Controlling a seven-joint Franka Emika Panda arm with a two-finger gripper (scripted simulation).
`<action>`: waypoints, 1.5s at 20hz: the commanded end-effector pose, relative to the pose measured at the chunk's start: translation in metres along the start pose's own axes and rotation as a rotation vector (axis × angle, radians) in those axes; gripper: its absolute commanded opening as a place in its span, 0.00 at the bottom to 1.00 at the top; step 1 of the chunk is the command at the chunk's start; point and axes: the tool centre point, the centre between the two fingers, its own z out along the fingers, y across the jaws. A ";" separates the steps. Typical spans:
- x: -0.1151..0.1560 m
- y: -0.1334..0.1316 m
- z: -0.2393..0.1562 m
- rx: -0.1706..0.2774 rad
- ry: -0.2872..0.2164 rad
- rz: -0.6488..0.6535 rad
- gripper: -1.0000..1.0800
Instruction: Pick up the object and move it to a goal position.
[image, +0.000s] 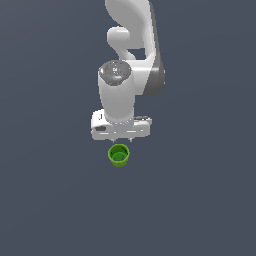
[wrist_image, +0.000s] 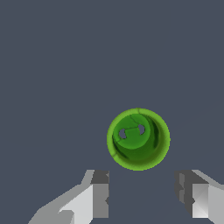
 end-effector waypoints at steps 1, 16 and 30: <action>0.006 0.003 0.004 0.010 -0.024 -0.024 0.62; 0.036 0.029 0.037 0.122 -0.186 -0.209 0.62; 0.041 0.055 0.067 0.279 -0.296 -0.376 0.62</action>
